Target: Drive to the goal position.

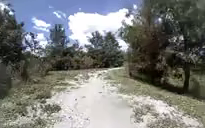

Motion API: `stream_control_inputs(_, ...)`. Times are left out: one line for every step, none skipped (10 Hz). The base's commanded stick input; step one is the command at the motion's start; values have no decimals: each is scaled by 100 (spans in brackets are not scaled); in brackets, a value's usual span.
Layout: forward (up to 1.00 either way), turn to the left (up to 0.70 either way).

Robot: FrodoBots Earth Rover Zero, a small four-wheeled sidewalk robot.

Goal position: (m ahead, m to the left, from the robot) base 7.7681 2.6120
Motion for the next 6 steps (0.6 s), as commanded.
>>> stream_control_inputs(70,0)
stream_control_inputs(70,0)
stream_control_inputs(70,0)
stream_control_inputs(70,0)
stream_control_inputs(70,0)
stream_control_inputs(70,0)
